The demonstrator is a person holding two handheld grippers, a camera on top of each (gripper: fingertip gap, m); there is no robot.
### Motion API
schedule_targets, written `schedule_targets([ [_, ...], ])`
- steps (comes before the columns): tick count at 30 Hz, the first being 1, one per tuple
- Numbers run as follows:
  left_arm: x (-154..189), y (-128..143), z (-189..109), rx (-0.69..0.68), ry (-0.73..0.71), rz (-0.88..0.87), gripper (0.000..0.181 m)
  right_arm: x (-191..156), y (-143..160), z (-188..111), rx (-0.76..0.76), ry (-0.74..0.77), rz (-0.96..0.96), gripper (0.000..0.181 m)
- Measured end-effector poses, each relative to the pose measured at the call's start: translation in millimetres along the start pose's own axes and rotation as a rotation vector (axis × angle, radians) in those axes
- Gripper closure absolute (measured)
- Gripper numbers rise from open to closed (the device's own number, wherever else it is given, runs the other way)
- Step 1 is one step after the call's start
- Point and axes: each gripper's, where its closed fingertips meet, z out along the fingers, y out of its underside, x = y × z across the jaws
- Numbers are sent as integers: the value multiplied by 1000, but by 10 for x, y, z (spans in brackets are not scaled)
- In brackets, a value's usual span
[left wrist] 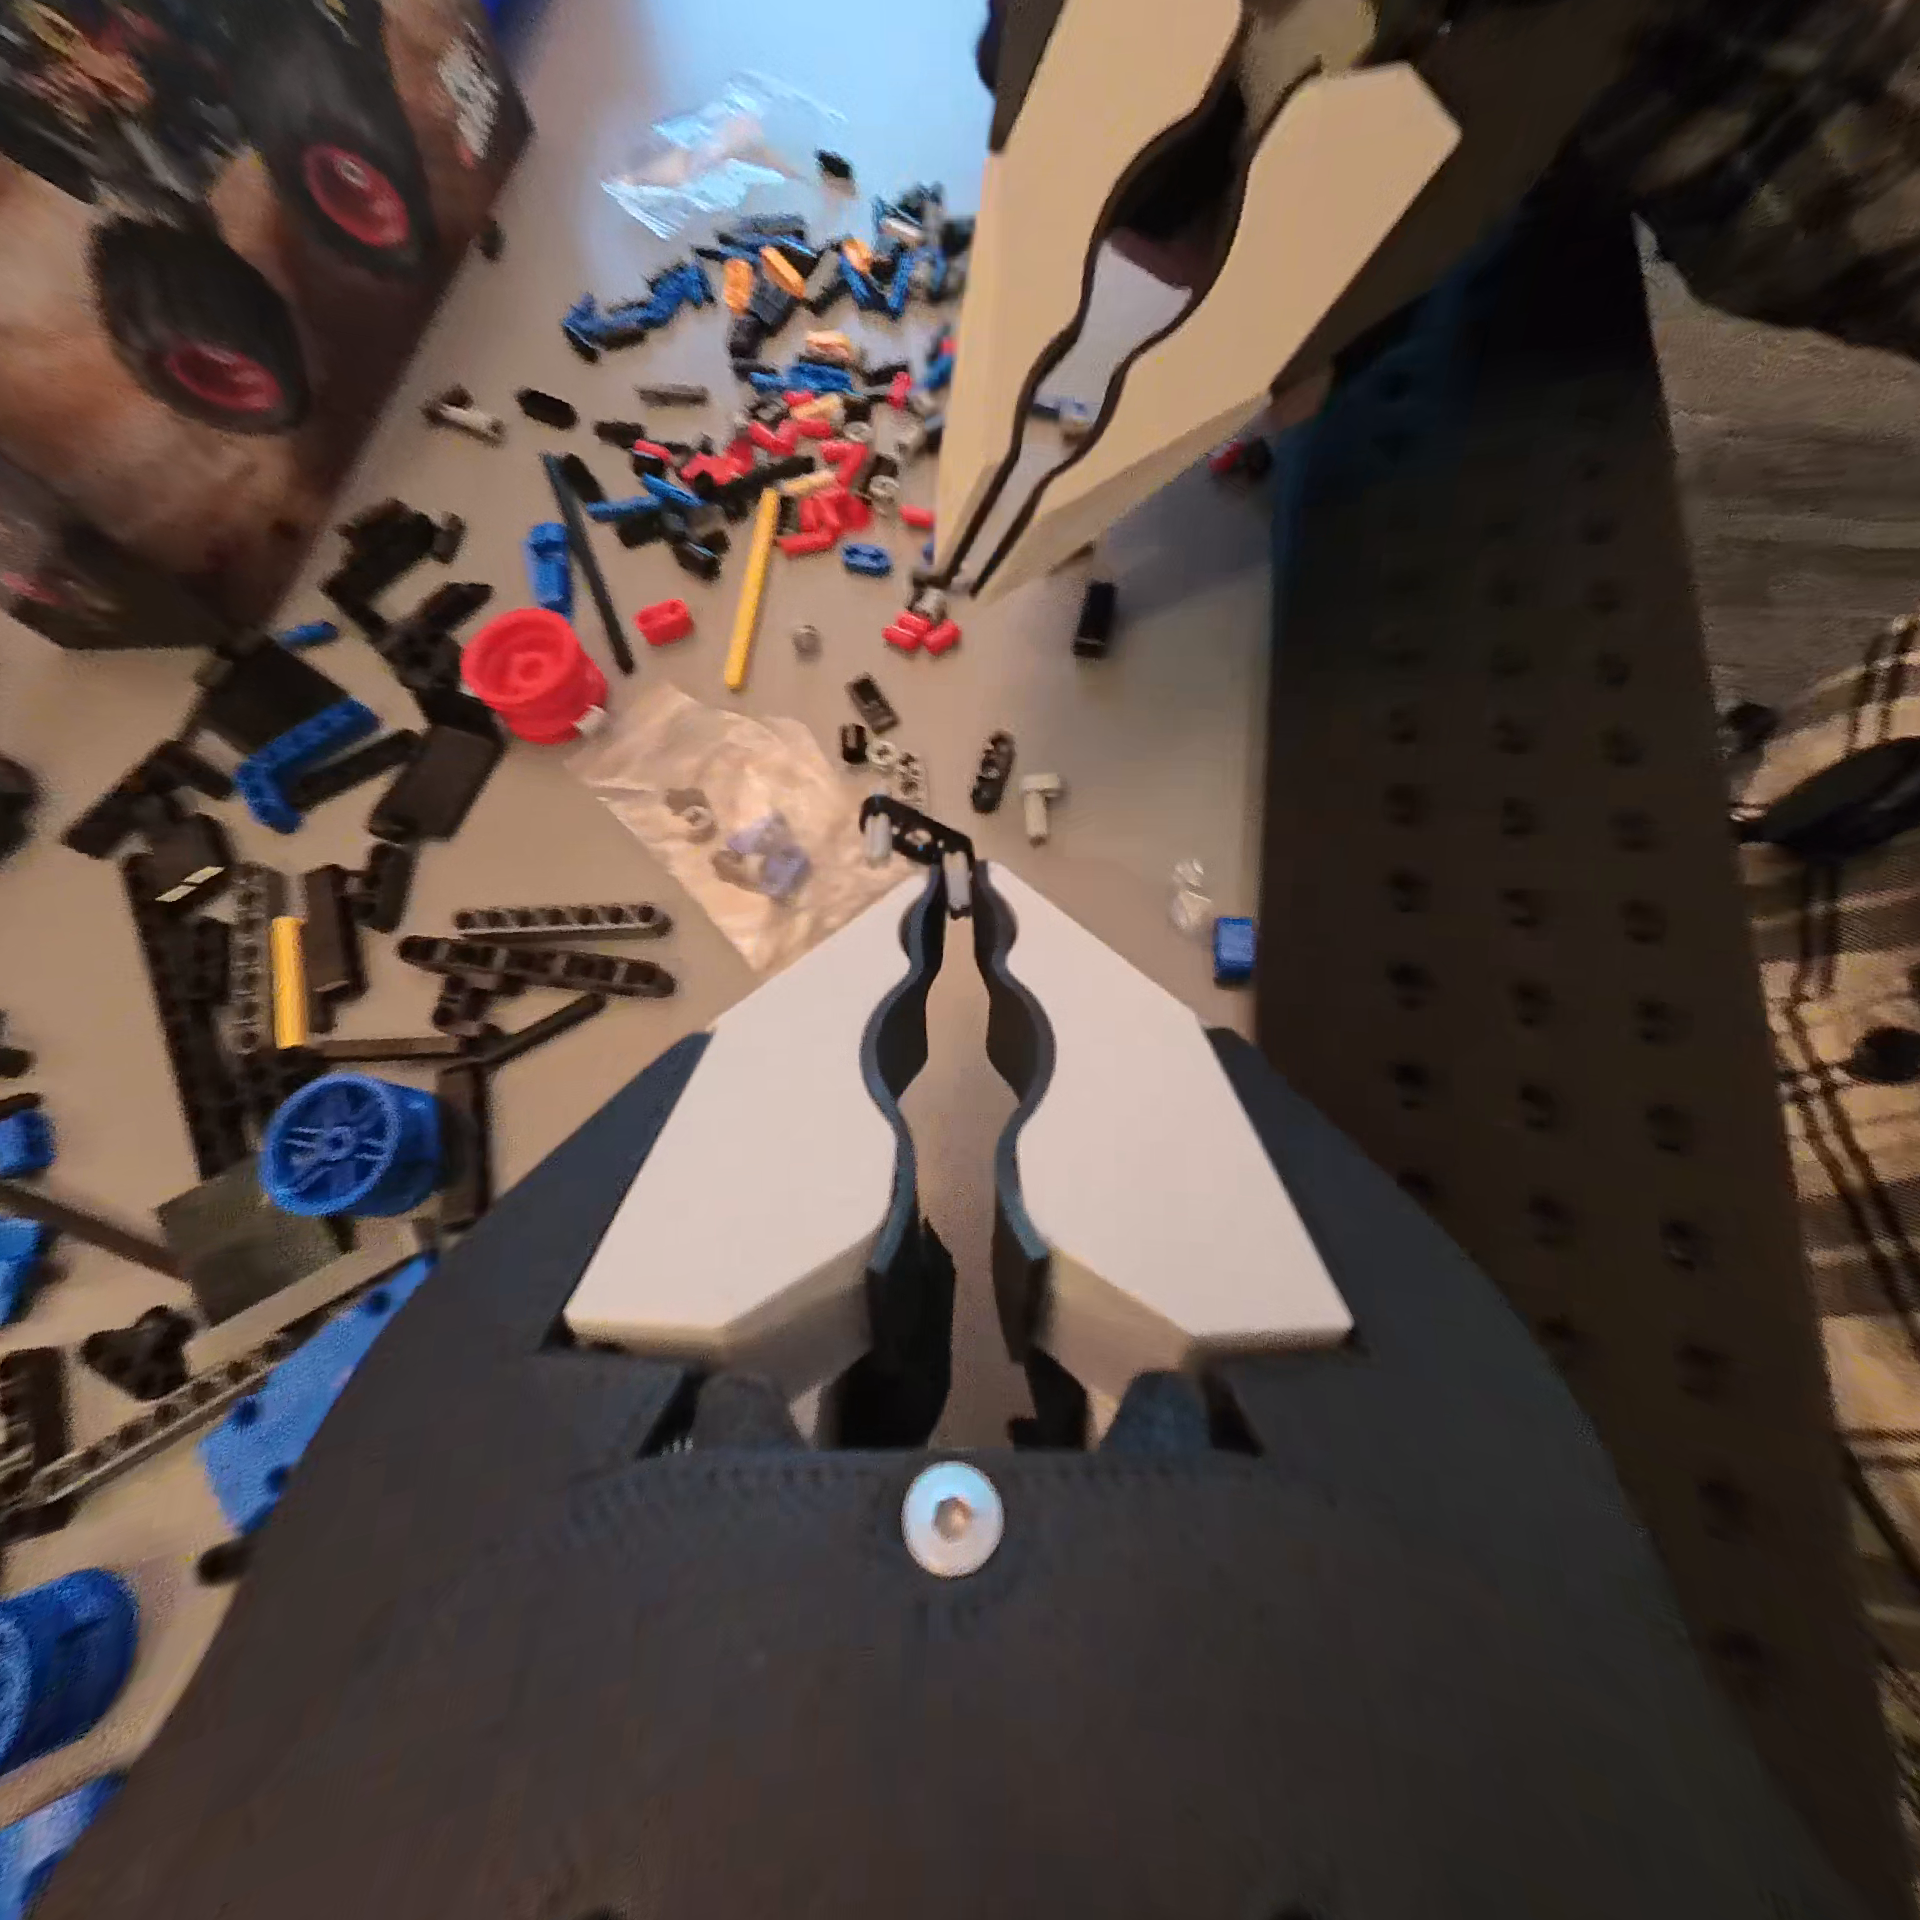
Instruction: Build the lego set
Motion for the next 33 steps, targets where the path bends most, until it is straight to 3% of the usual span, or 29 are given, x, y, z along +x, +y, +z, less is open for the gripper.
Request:
schedule_targets([
  [8,198,392,137,-161,94,-48,178,-381,51,103,-74,-162,-35,175],
  [19,134,460,86,-172,90,-93,158,-431,147,340,-180,-222,-75,179],
  [22,106,392,50,-134,60,-49,156,-406,116,338,-145,-229,-25,181],
  [28,29,61,-25,18,-15,10,157,-258,-238,200,97,-244,188,181],
  [33,-4,99,-2,-21,-30,59,160,-224,-277,150,127,-256,224,181],
])
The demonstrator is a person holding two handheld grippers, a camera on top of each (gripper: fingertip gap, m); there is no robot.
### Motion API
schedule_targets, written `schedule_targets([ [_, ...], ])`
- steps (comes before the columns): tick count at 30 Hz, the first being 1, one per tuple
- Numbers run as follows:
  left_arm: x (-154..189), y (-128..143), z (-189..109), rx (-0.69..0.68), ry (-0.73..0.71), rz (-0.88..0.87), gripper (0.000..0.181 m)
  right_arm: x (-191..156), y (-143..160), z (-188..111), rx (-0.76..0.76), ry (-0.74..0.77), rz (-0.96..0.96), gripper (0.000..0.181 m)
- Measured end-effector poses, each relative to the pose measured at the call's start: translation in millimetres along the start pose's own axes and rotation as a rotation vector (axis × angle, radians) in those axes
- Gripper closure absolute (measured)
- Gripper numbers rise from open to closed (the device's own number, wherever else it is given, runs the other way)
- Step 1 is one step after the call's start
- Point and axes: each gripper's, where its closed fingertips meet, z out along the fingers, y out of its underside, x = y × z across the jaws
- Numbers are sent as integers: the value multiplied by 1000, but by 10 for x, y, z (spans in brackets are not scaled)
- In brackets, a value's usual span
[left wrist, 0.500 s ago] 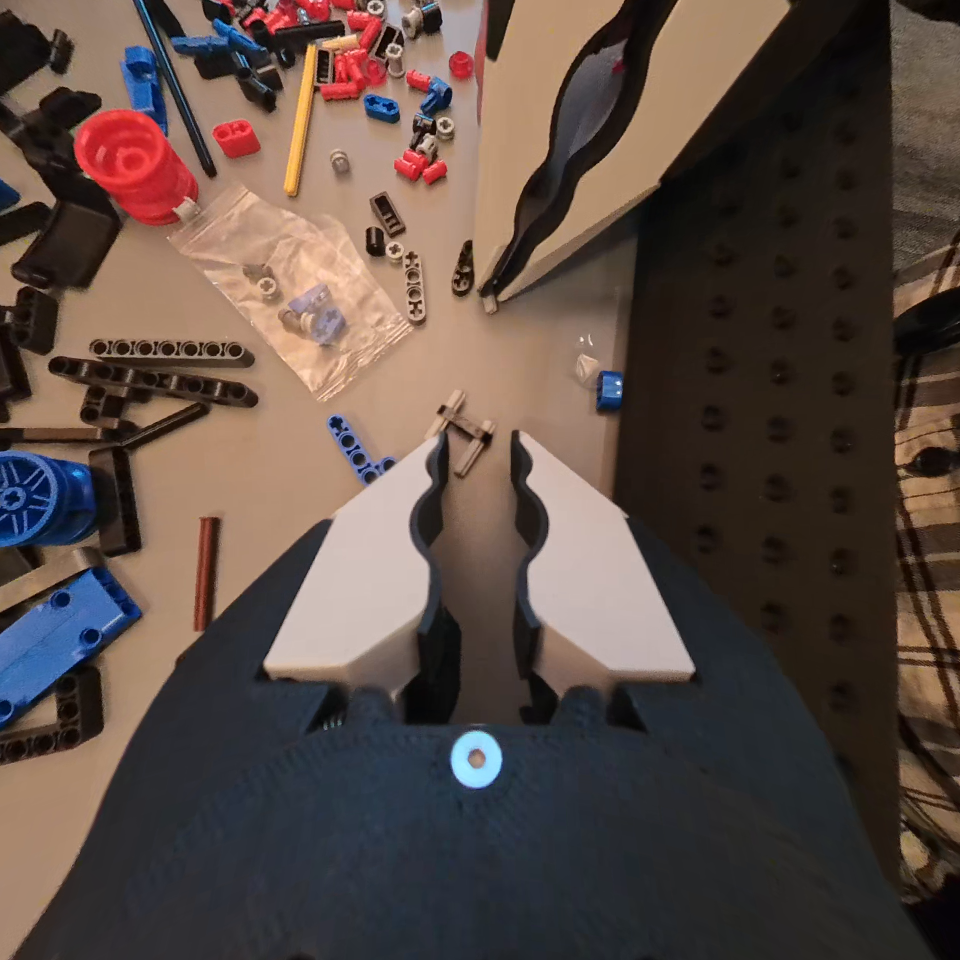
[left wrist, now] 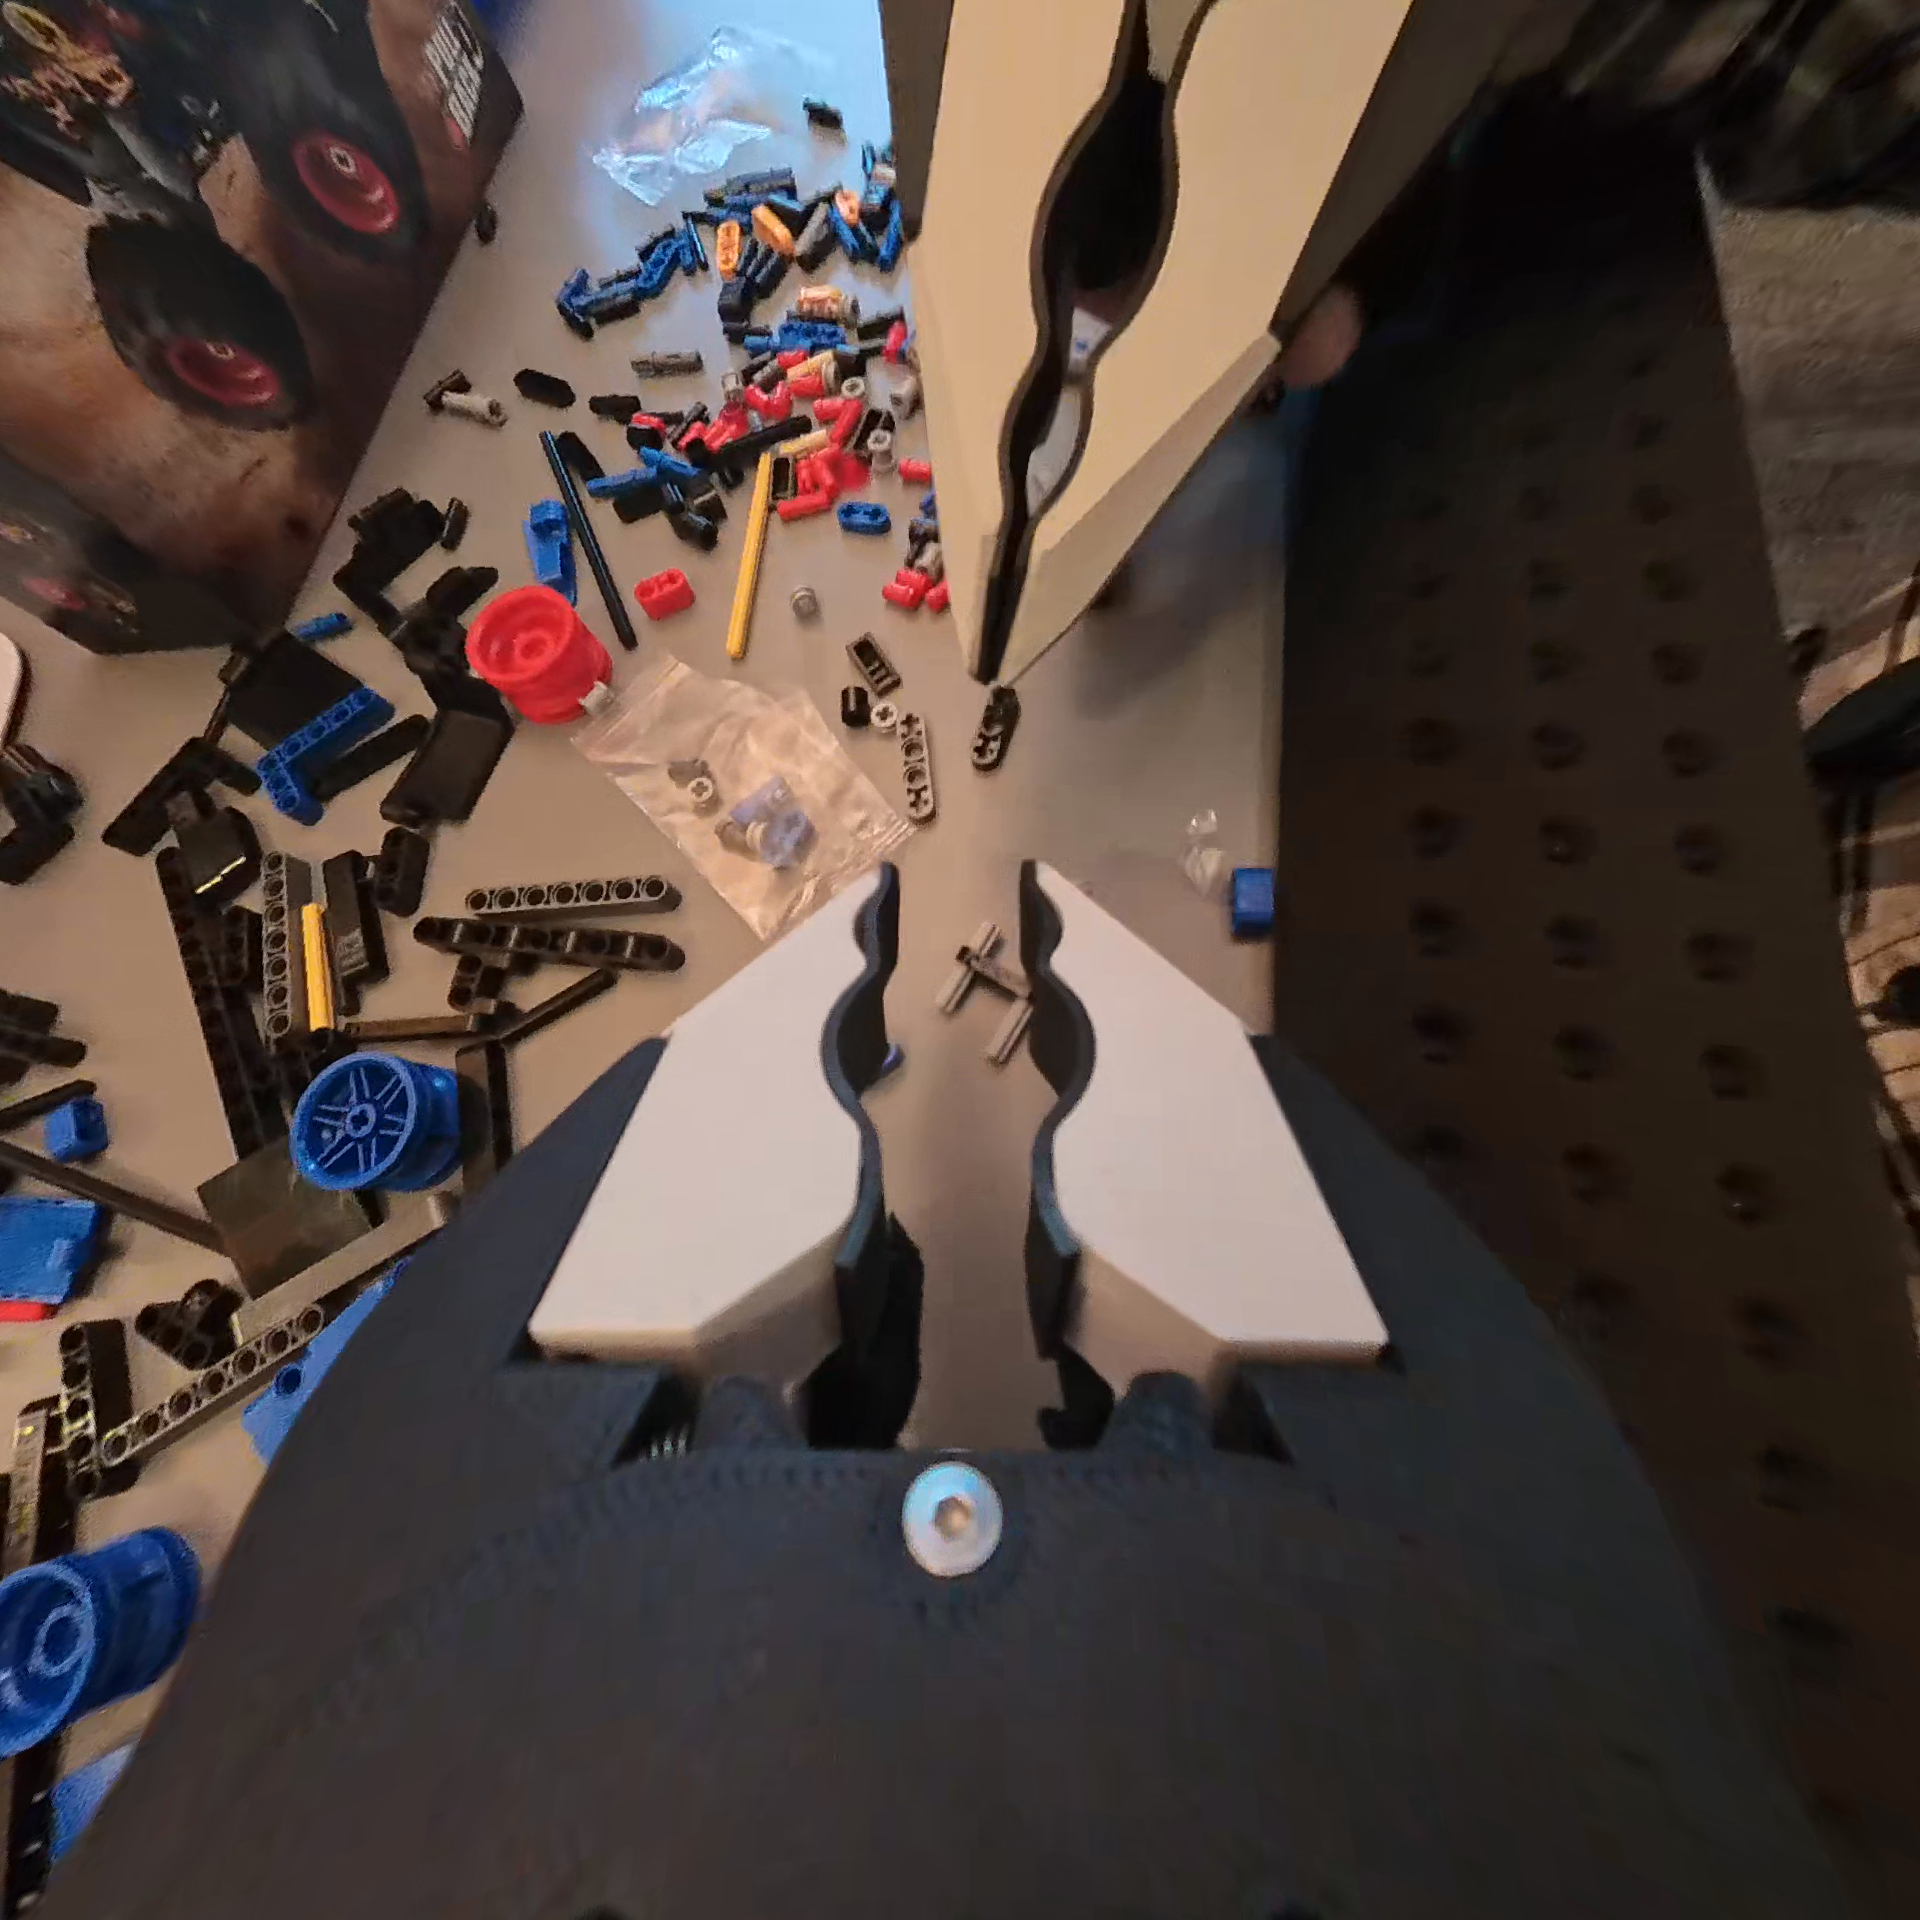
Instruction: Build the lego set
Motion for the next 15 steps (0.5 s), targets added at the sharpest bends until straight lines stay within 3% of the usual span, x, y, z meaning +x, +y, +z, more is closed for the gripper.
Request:
schedule_targets([
  [4,3,115,-14,-54,13,25,160,-94,226,124,-176,9,-78,173],
  [15,160,181,141,-112,68,115,163,-165,313,347,-251,30,1,170],
])
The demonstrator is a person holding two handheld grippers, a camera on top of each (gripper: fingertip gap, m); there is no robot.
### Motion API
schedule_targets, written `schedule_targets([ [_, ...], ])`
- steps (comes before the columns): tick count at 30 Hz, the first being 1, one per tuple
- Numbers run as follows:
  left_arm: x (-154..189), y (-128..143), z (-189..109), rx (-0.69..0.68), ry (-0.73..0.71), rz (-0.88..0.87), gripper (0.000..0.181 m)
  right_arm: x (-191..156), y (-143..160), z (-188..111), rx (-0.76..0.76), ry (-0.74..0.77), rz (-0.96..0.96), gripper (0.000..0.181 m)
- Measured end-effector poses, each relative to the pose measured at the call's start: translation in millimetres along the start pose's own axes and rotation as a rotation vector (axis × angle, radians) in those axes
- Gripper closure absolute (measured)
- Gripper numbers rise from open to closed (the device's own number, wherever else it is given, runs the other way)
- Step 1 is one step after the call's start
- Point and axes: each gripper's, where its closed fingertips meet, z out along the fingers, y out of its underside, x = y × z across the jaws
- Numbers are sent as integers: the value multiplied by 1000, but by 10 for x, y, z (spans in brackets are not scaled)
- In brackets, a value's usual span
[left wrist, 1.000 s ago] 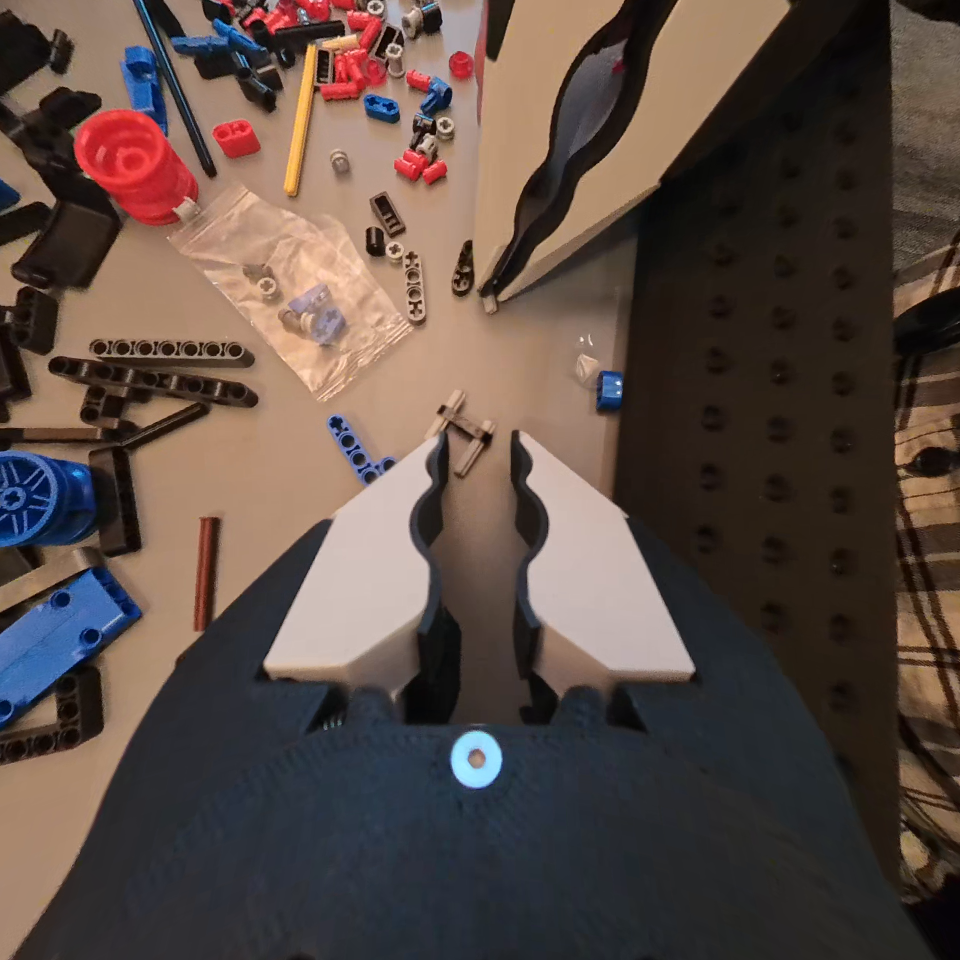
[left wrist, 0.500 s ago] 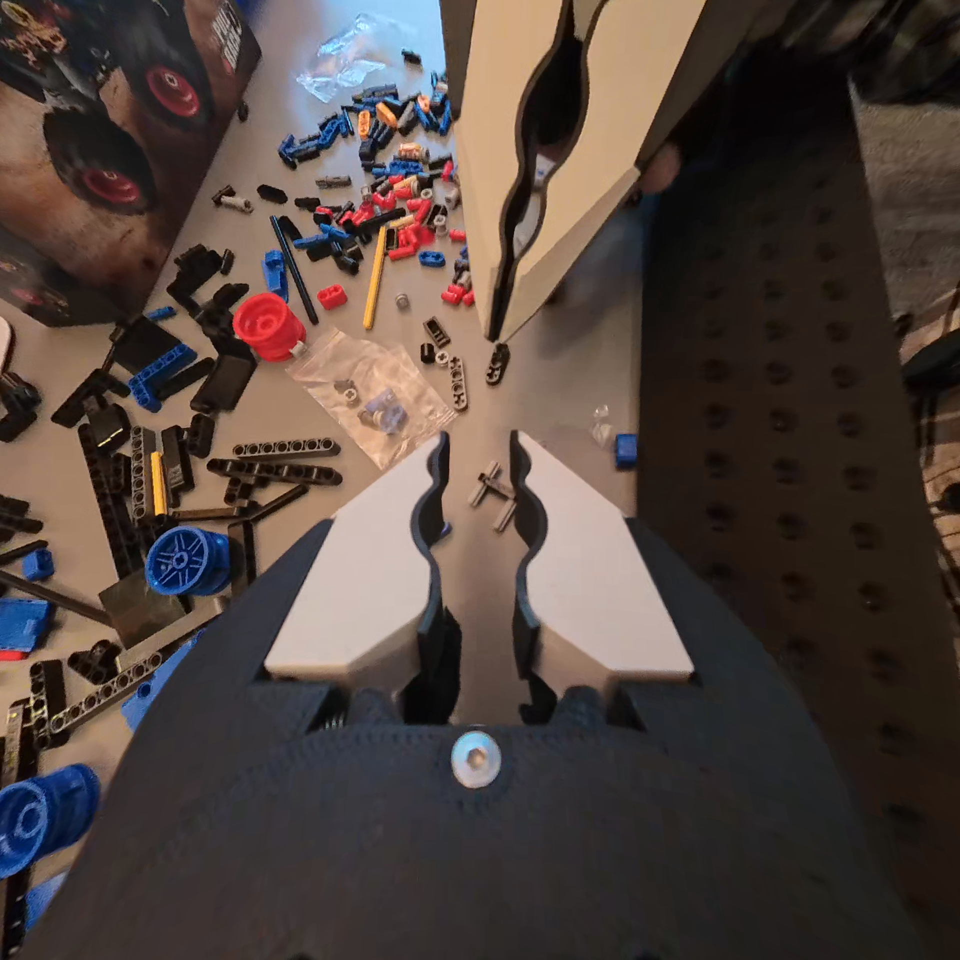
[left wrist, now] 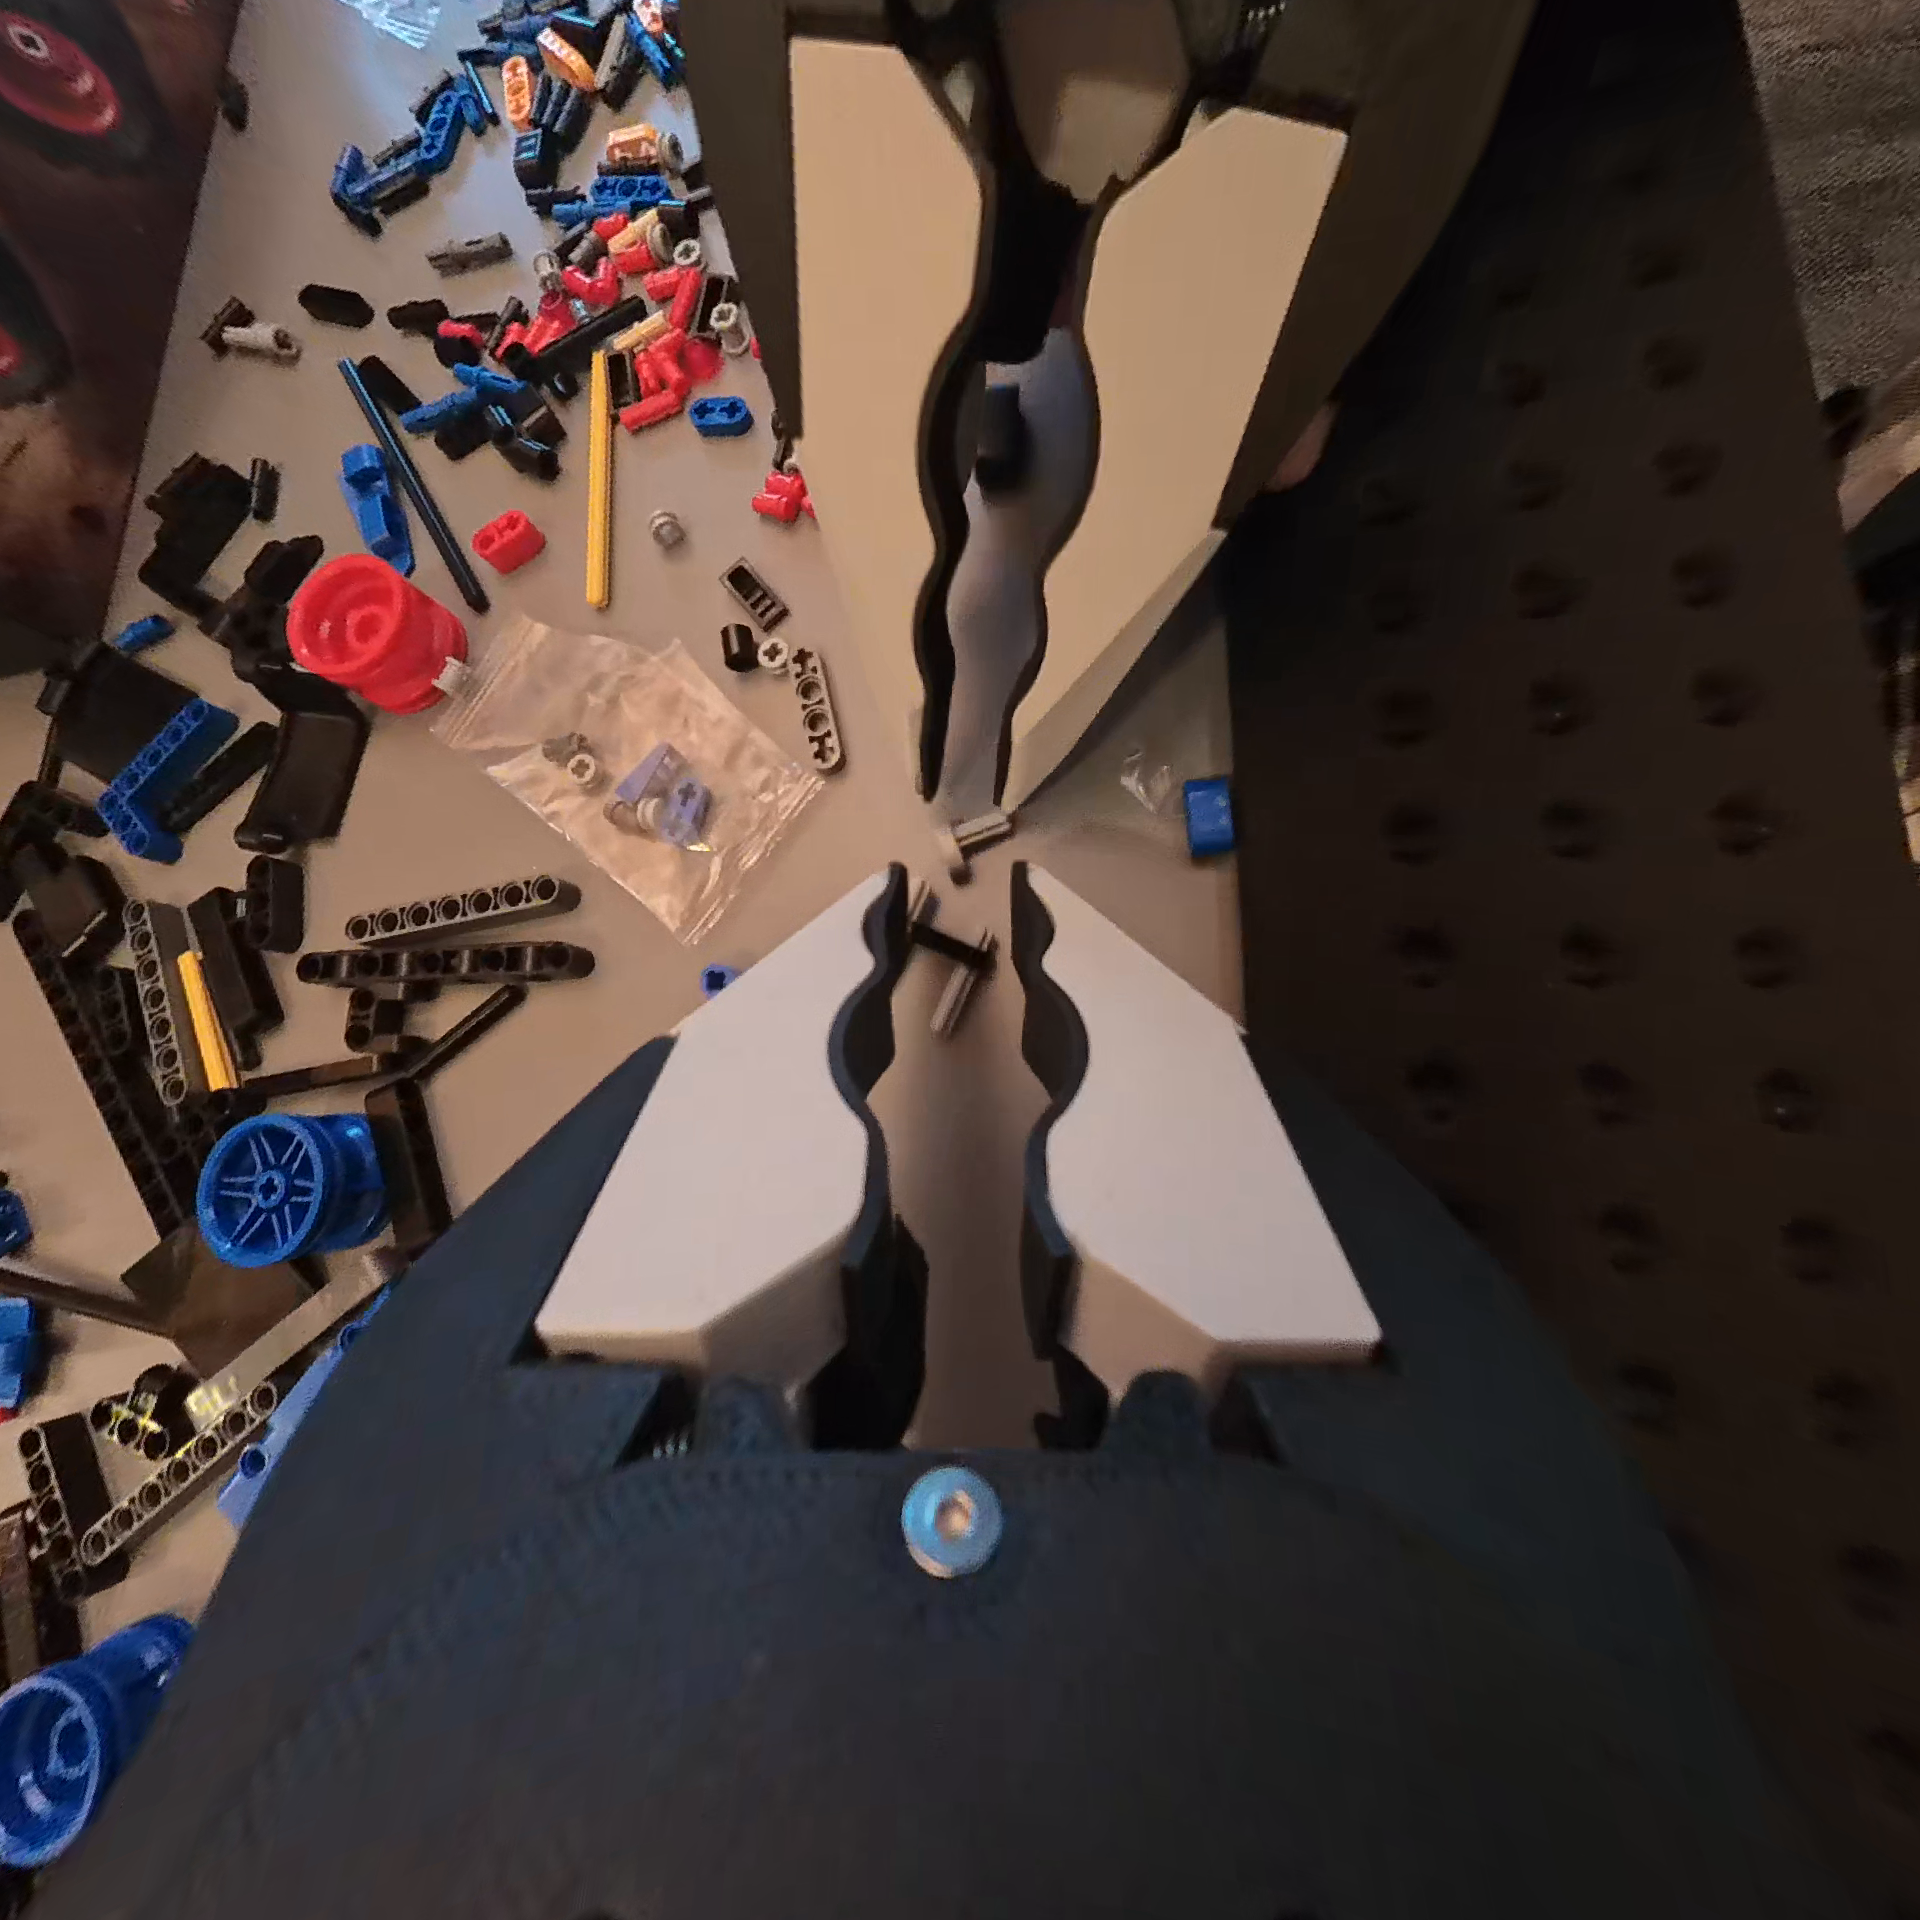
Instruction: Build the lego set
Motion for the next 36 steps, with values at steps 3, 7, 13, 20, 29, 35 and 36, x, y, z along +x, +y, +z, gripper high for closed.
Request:
schedule_targets([
  [3,8,16,61,-29,-5,26,165,-2,16,5,-14,1,-2,171],
  [7,-36,46,26,-52,-23,52,161,-37,-5,15,-4,-26,29,169],
  [13,-11,165,-89,-75,25,33,160,-22,-9,60,-19,-13,72,173],
  [20,20,147,-90,-42,26,36,160,-14,-13,70,-11,-2,40,181],
  [29,-22,235,-36,-89,-19,57,166,2,-78,124,12,-38,35,177],
  [35,-5,225,-15,-80,-13,56,173,-12,-84,126,32,-67,35,178],
  [36,-5,226,-12,-80,-13,56,174,-22,-81,121,34,-73,33,178],
])
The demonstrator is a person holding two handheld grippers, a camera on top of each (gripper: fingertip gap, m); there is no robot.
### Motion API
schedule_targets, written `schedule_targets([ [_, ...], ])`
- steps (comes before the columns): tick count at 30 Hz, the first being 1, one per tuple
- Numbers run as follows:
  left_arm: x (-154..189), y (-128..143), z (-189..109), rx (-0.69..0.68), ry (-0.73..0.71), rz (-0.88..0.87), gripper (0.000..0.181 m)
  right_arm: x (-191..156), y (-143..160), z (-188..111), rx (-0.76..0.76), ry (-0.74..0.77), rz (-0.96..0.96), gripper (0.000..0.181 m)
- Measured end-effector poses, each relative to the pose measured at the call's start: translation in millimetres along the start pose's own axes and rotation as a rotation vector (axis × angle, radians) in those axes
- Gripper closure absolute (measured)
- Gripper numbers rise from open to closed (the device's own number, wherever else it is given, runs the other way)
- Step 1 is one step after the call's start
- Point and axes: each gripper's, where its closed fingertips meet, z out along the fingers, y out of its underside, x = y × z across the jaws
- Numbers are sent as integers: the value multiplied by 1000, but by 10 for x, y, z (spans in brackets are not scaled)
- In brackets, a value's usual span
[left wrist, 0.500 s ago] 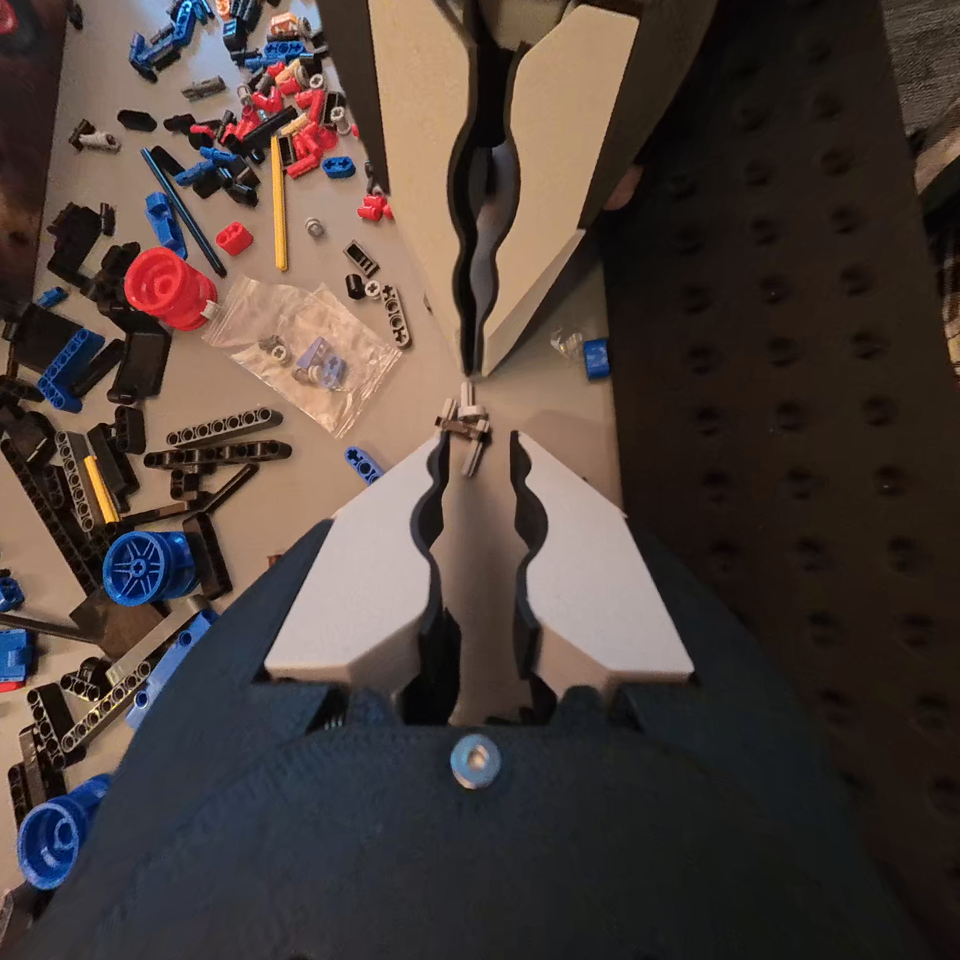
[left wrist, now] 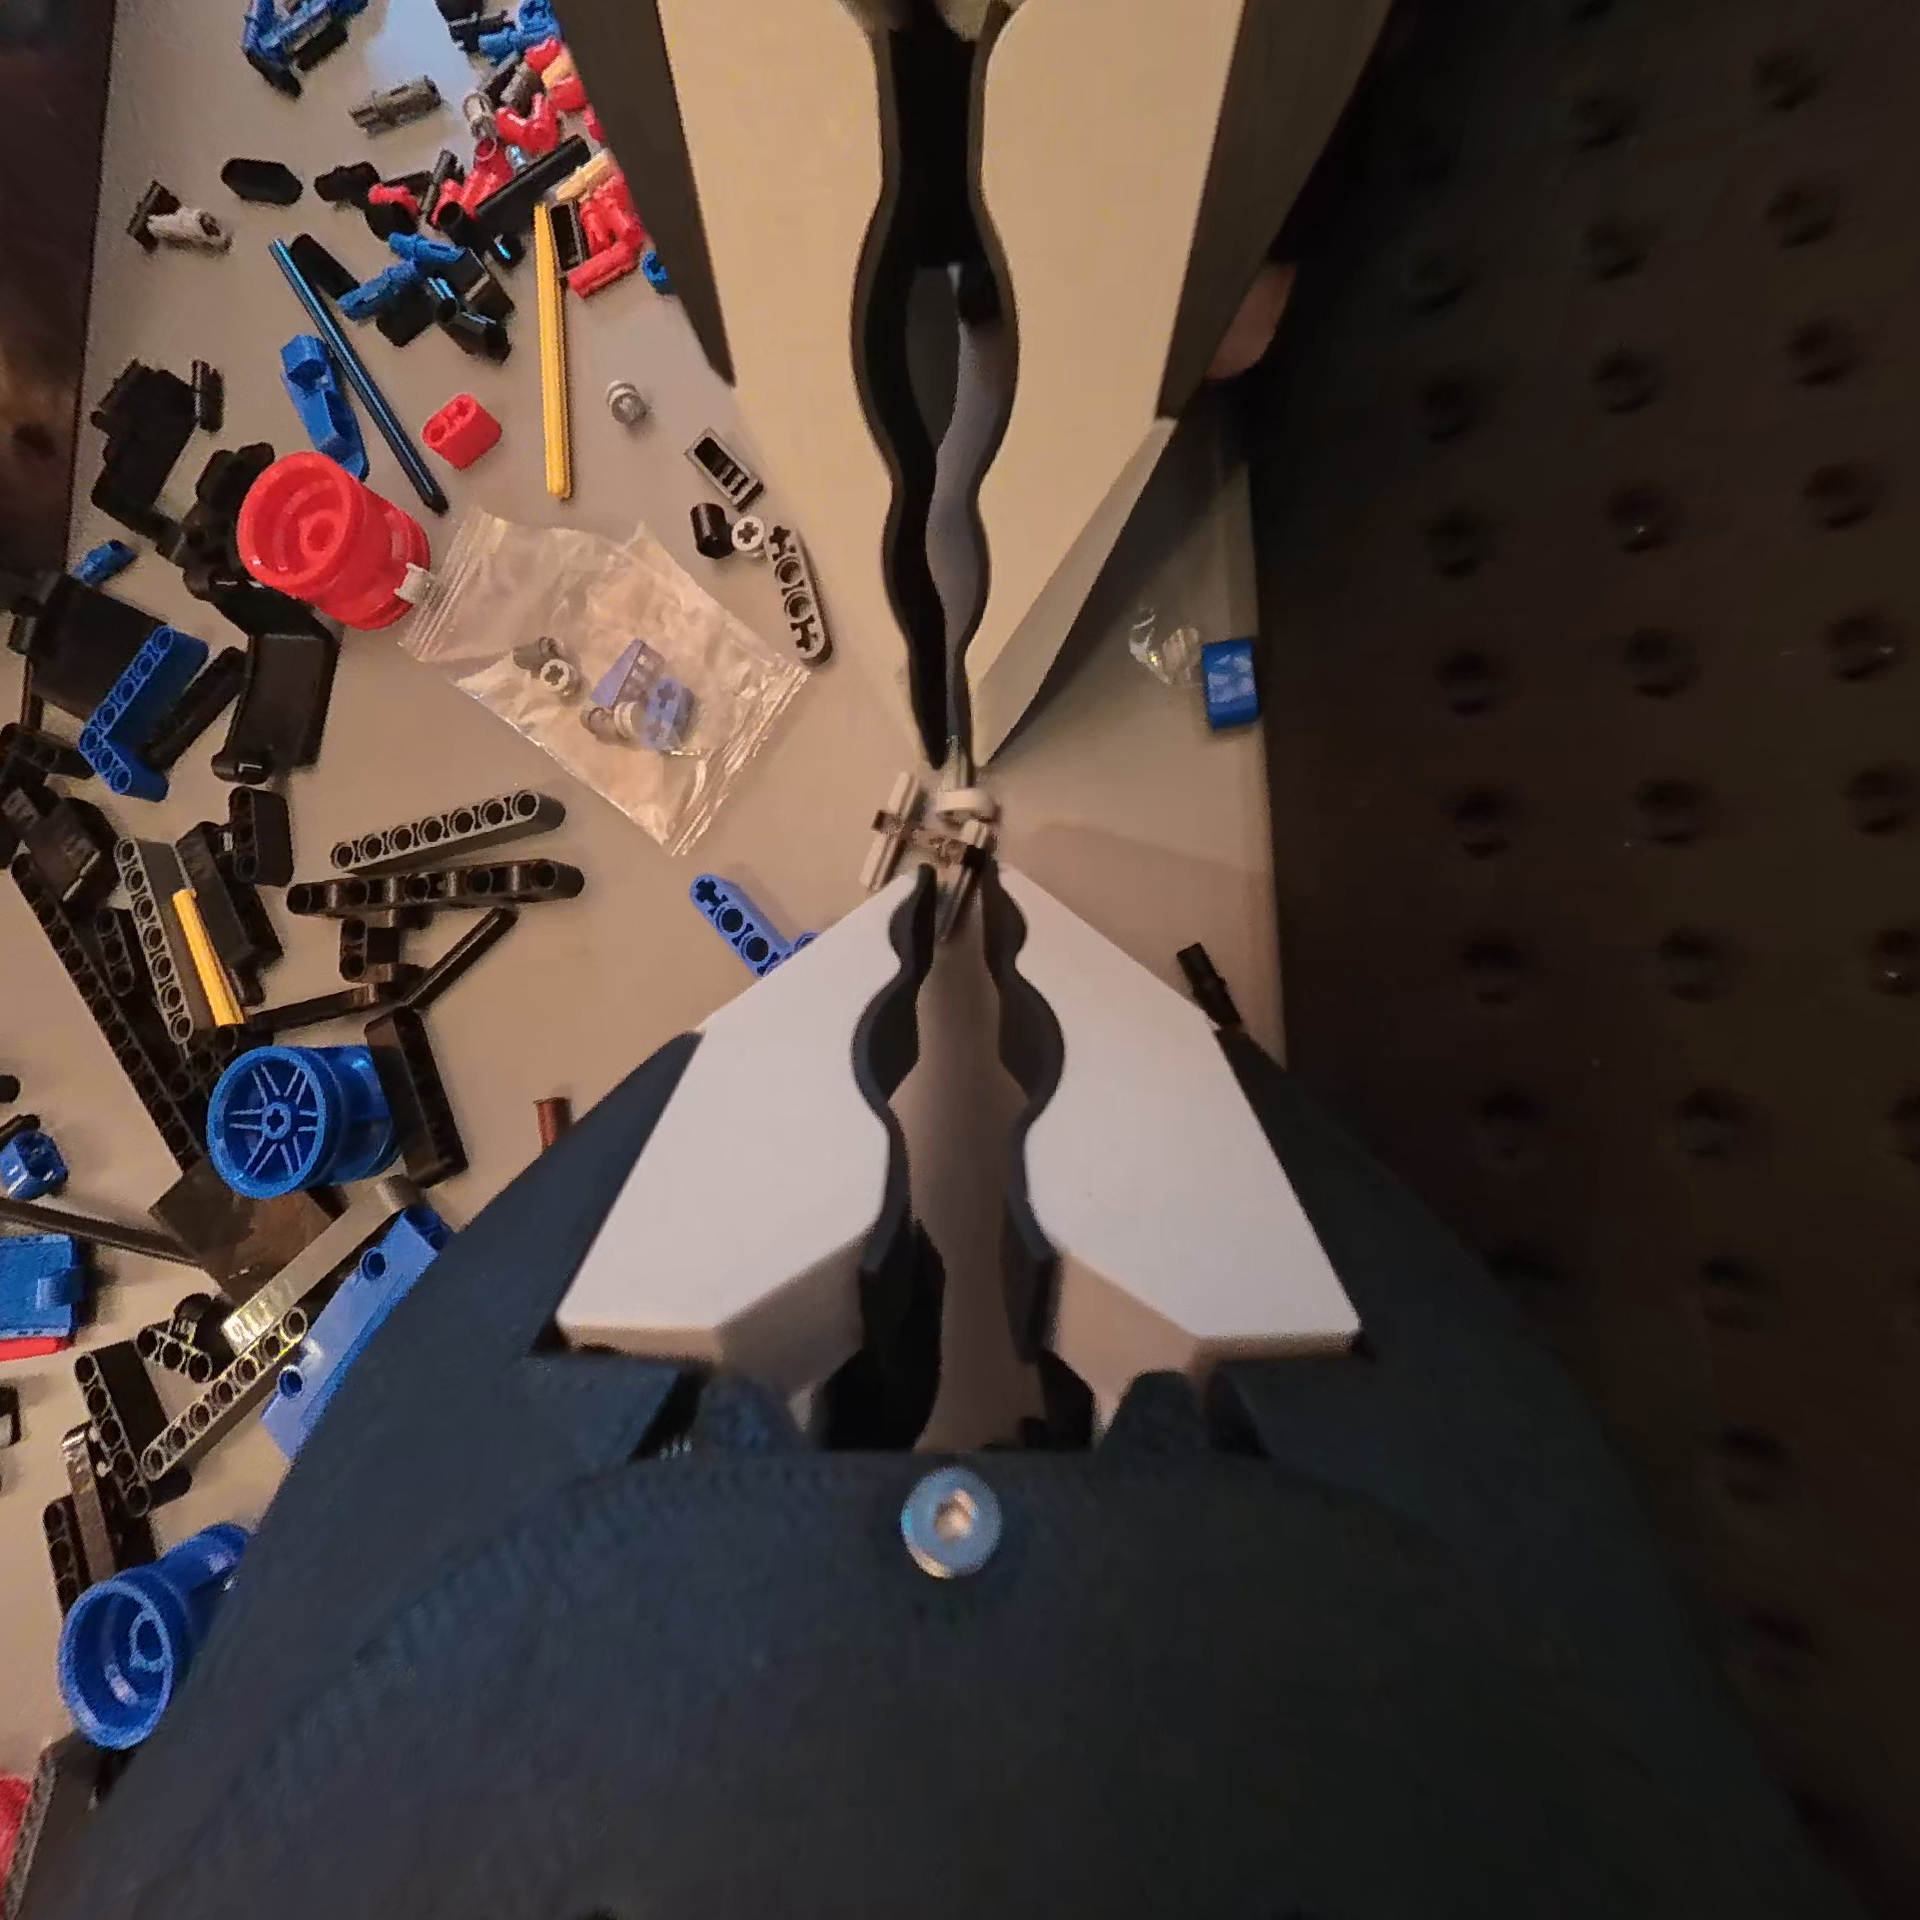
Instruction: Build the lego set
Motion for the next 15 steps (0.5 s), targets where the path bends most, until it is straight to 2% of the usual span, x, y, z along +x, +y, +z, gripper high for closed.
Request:
schedule_targets([
  [15,-1,-12,18,4,-15,7,178,-7,8,-14,-25,32,-79,178],
])
